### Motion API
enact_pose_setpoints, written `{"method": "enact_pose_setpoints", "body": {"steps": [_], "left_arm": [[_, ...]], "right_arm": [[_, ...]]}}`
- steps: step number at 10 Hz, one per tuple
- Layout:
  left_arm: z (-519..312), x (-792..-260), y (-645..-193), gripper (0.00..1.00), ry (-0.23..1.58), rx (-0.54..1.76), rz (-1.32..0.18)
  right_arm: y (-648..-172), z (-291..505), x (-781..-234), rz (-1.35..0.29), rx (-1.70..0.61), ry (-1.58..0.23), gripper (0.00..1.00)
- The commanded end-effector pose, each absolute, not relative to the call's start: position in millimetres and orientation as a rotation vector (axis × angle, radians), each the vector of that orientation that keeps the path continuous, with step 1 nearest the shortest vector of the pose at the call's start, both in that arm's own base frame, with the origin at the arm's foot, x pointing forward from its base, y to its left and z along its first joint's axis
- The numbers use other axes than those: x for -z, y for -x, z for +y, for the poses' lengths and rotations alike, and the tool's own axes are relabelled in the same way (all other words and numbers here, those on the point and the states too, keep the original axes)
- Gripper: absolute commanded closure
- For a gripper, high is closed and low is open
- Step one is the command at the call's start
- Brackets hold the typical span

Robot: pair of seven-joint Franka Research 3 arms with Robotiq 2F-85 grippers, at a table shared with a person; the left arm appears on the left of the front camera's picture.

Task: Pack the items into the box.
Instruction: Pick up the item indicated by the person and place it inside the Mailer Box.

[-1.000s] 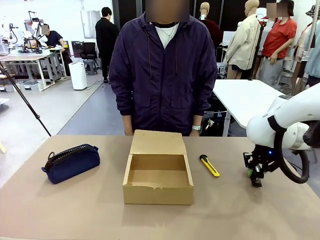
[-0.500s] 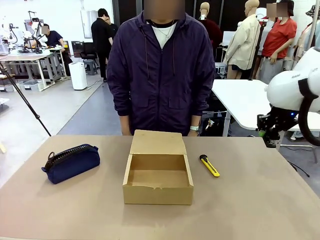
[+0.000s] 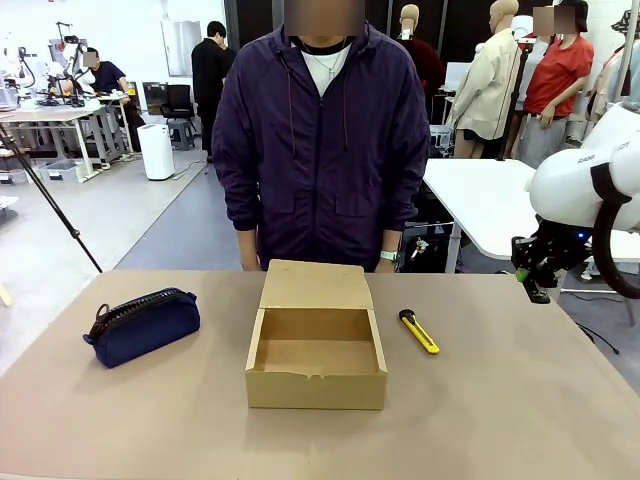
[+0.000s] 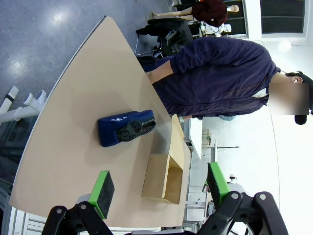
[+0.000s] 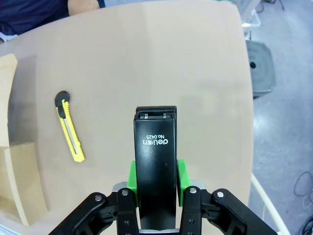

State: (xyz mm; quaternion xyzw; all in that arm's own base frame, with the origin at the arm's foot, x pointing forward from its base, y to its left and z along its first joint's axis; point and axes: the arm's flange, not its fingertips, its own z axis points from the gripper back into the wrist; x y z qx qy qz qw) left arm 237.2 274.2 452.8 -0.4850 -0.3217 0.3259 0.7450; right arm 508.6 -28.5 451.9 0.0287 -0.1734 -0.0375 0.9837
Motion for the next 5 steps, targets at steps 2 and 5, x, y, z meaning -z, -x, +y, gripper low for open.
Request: {"method": "enact_pose_setpoints", "body": {"steps": [2,5], "left_arm": [[274.5,-454.6,-236.6,0.00,1.073,-0.713,-0.706],[274.5,-454.6,-236.6,0.00,1.073,-0.713,-0.706]], "right_arm": [[-527.4,7.2,-475.7,-0.425,-0.018,-0.077,1.00],[-582.4,123.2,-502.7,-0.491,-0.487,-0.151,1.00]]}}
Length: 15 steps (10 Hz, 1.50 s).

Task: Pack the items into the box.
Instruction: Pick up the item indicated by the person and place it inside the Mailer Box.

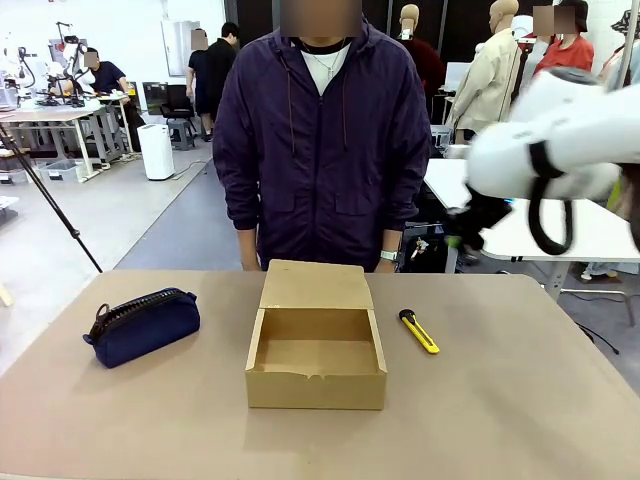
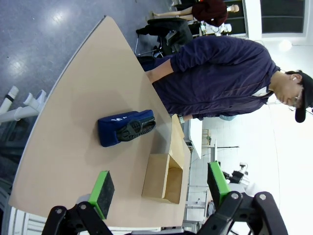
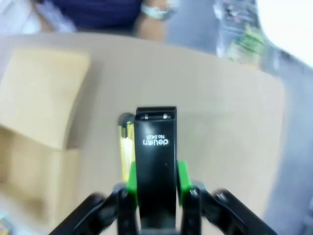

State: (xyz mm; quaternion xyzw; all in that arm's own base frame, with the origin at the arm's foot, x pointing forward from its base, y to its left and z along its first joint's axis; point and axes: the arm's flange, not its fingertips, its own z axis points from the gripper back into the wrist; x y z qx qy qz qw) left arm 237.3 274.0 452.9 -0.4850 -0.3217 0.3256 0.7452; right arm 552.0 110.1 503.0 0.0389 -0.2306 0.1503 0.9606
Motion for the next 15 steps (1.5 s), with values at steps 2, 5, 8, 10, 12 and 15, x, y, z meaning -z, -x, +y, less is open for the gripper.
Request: {"method": "enact_pose_setpoints", "body": {"steps": [2,5,8,10,12,15], "left_arm": [[274.5,-454.6,-236.6,0.00,1.073,-0.713,-0.706],[274.5,-454.6,-236.6,0.00,1.073,-0.713,-0.706],[274.5,-454.6,-236.6,0.00,1.073,-0.713,-0.706],[274.5,-454.6,-236.6,0.00,1.073,-0.713,-0.706],[274.5,-454.6,-236.6,0.00,1.073,-0.713,-0.706],[274.5,-454.6,-236.6,0.00,1.073,-0.713,-0.706]], "right_arm": [[-579.5,194.7,-514.2,-0.477,-0.798,-0.259,1.00],[-547.7,257.0,-516.0,-0.379,-1.153,-0.312,1.00],[-514.3,307.2,-473.9,-0.267,-1.291,-0.152,1.00],[-494.6,322.4,-446.3,-0.219,-1.353,-0.137,1.00],[-480.6,332.8,-417.1,-0.213,-1.348,-0.157,1.00],[-467.6,349.4,-360.8,-0.149,-1.361,-0.252,1.00]]}}
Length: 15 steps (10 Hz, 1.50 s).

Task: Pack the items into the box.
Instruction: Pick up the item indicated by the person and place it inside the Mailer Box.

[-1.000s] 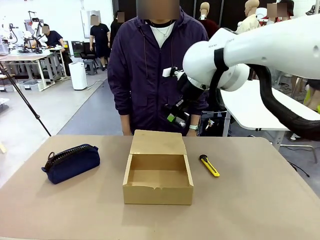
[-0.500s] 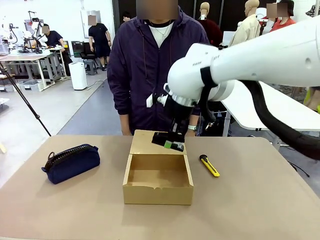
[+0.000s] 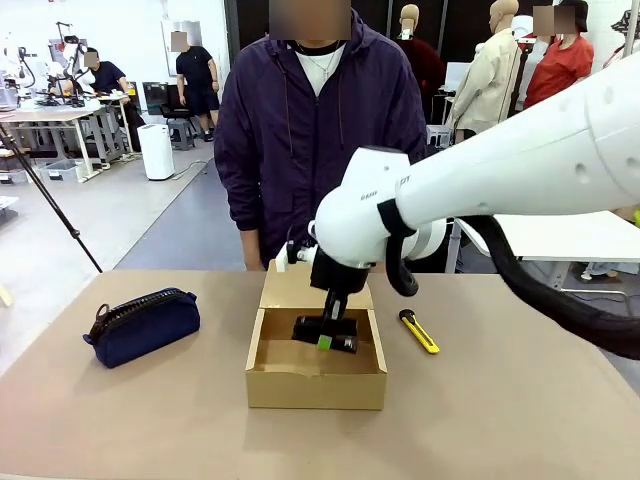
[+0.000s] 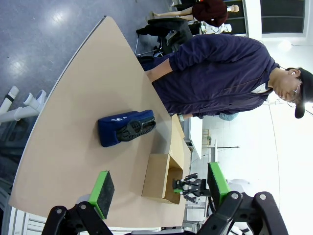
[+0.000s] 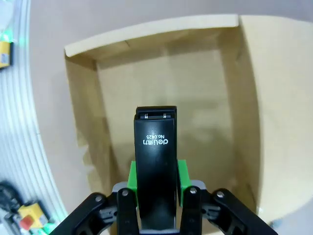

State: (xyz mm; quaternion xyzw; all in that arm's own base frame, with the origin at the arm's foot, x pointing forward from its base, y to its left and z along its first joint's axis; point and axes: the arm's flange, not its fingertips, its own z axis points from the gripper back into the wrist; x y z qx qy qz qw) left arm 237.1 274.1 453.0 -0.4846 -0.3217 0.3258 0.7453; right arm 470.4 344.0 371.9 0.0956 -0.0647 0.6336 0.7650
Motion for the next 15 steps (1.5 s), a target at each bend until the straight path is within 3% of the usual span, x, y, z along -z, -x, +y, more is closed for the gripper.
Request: {"method": "enact_pose_setpoints", "body": {"steps": [1,7,8,9,15], "left_arm": [[274.5,-454.6,-236.6,0.00,1.073,-0.713,-0.706],[274.5,-454.6,-236.6,0.00,1.073,-0.713,-0.706],[274.5,-454.6,-236.6,0.00,1.073,-0.713,-0.706],[274.5,-454.6,-236.6,0.00,1.073,-0.713,-0.706],[274.5,-454.6,-236.6,0.00,1.073,-0.713,-0.706]], "right_arm": [[-466.0,354.2,-347.2,-0.170,-1.381,-0.277,1.00],[-469.2,361.2,-315.9,-0.164,-1.415,-0.139,1.00],[-469.7,361.6,-316.4,-0.168,-1.396,-0.152,0.45],[-470.4,361.3,-317.2,-0.164,-1.397,-0.150,0.00],[-481.9,353.1,-332.6,-0.198,-1.349,-0.144,0.00]]}}
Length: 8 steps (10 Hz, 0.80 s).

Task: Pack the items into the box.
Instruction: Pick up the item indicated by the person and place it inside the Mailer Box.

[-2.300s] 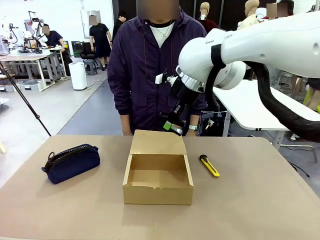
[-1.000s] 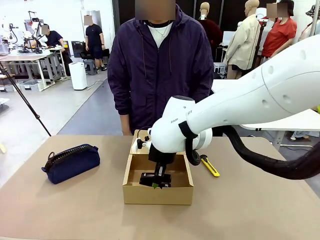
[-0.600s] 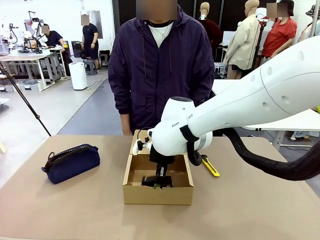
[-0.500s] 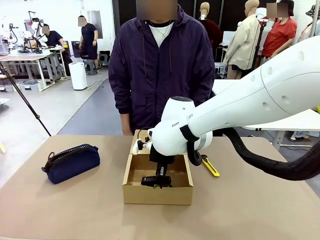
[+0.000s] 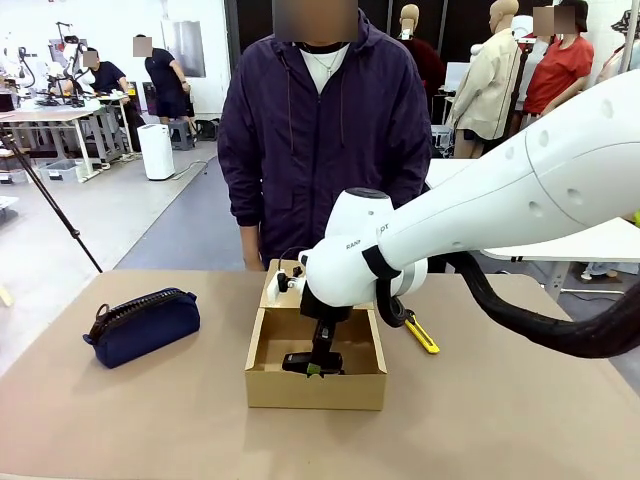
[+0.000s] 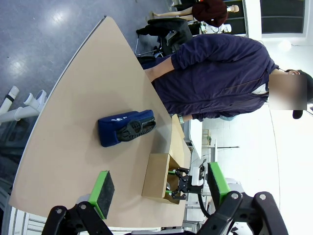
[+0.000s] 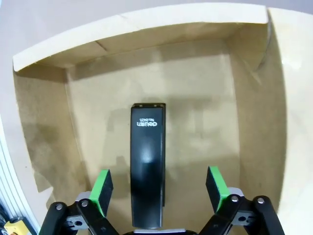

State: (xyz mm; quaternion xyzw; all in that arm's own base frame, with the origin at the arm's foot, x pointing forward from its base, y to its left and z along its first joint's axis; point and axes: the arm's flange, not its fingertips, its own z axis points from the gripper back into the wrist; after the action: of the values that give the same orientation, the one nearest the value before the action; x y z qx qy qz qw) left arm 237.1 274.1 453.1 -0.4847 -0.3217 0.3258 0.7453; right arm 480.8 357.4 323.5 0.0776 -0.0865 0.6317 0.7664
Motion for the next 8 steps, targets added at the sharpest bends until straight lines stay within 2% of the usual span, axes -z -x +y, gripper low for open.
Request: {"method": "enact_pose_setpoints", "body": {"steps": [1,4,5,7,8], "left_arm": [[274.5,-454.6,-236.6,0.00,1.073,-0.713,-0.706],[274.5,-454.6,-236.6,0.00,1.073,-0.713,-0.706],[274.5,-454.6,-236.6,0.00,1.073,-0.713,-0.706],[274.5,-454.6,-236.6,0.00,1.073,-0.713,-0.706],[274.5,-454.6,-236.6,0.00,1.073,-0.713,-0.706]], "right_arm": [[-486.9,345.9,-345.9,-0.209,-1.326,-0.138,0.00],[-504.3,294.4,-431.3,-0.271,-1.166,-0.227,0.00],[-507.6,266.6,-465.4,-0.204,-1.063,-0.319,0.00],[-508.8,198.3,-519.9,-0.276,-0.541,-0.430,0.00],[-498.2,151.1,-536.5,-0.287,-0.341,-0.585,0.00]]}}
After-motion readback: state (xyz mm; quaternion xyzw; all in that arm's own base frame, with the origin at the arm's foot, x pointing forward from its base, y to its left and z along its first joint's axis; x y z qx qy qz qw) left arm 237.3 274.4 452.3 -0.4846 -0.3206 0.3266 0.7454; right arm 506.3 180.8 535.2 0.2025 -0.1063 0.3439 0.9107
